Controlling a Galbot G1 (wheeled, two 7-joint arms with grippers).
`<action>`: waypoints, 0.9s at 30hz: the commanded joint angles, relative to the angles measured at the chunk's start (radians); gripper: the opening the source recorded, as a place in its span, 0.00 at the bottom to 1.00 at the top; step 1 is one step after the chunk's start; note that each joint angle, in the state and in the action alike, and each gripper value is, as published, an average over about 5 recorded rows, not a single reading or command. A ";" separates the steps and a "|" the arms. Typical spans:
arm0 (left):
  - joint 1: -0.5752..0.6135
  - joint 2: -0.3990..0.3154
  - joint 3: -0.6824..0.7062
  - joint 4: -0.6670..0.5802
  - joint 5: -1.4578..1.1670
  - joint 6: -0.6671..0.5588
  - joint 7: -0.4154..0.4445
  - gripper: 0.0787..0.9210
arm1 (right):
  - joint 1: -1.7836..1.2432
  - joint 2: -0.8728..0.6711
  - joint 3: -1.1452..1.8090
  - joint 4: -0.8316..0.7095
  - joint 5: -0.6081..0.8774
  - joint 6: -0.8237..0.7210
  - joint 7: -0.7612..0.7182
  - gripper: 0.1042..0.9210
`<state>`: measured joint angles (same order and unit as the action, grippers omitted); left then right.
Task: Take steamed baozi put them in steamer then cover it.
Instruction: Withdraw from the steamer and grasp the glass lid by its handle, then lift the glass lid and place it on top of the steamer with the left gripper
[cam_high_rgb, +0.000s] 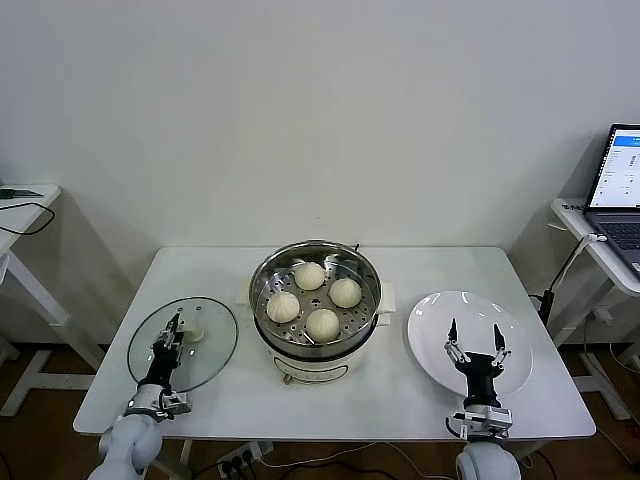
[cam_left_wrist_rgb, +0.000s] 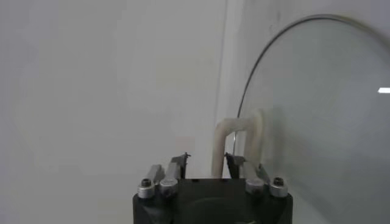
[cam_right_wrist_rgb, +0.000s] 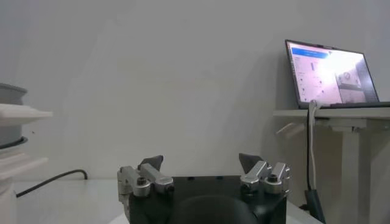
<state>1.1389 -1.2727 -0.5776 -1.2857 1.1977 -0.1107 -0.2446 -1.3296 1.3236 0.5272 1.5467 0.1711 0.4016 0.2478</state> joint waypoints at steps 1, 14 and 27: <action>-0.005 -0.001 0.003 0.007 -0.003 -0.003 0.004 0.32 | 0.000 0.000 -0.001 0.004 -0.002 -0.001 0.002 0.88; 0.056 0.035 -0.068 -0.279 -0.119 -0.094 -0.042 0.14 | -0.002 0.003 -0.008 0.009 -0.011 0.000 0.001 0.88; 0.107 0.131 -0.057 -0.815 -0.034 0.102 0.136 0.14 | 0.002 0.004 -0.004 0.010 -0.004 0.004 -0.002 0.88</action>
<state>1.2115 -1.1910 -0.6639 -1.6983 1.1194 -0.1078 -0.2138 -1.3276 1.3287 0.5215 1.5553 0.1650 0.4043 0.2471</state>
